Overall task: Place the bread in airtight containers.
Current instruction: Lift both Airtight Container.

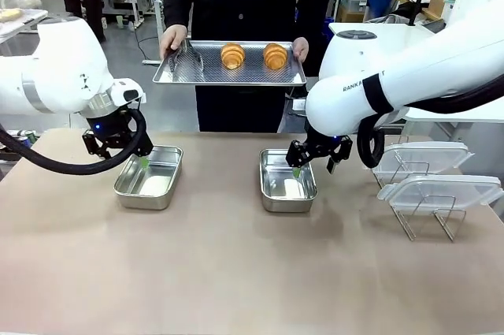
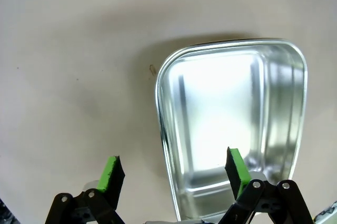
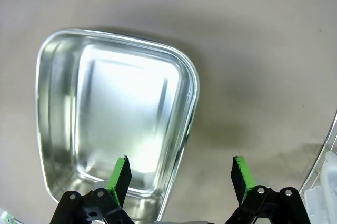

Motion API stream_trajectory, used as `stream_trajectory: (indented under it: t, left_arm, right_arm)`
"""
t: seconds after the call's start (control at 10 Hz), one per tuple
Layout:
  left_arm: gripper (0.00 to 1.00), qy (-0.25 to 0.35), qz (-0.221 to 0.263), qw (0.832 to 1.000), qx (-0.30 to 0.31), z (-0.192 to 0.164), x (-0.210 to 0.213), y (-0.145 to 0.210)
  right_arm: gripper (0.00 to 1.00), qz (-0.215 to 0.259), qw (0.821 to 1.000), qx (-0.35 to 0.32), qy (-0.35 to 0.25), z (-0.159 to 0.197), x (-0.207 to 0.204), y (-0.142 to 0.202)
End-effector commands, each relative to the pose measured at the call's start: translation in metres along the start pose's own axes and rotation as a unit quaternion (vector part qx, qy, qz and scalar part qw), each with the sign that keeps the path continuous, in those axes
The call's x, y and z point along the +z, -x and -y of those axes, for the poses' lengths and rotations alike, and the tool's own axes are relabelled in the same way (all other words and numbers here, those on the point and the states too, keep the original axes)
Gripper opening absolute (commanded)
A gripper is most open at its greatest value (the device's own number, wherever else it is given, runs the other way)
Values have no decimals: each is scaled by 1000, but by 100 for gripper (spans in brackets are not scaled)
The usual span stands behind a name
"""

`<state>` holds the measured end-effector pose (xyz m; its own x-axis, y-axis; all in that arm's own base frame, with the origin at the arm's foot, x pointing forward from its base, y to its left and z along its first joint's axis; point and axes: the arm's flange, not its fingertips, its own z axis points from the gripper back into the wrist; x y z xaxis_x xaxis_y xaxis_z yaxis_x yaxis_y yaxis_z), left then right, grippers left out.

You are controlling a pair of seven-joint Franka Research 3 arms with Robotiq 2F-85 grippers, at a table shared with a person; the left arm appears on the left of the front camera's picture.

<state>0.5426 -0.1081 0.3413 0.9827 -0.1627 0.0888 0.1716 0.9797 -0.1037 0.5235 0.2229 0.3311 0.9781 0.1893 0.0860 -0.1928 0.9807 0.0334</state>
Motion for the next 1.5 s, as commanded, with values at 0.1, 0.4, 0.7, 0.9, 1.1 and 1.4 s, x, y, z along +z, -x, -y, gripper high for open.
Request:
stream_trajectory:
  t: [0.1,0.4,0.7,0.9,1.1,1.4]
  left_arm:
    - [100,-20,11,1000,14,5,-6,3]
    - [0,-39,9,999,14,3,-10,0]
    - [16,-43,6,999,16,3,-9,-2]
    - [0,-52,6,998,25,3,-9,-2]
    - [0,-51,3,998,35,3,-7,-3]
    - [0,-43,19,997,54,7,5,-8]
  right_arm:
    - [100,16,999,-39,10,-1,-7,7]
    - [0,12,998,-60,13,0,-8,6]
    - [14,12,998,-66,14,1,-7,6]
    - [0,13,997,-69,12,0,-6,5]
    - [0,12,997,-72,10,1,-4,4]
    - [0,14,998,-68,-5,3,6,3]
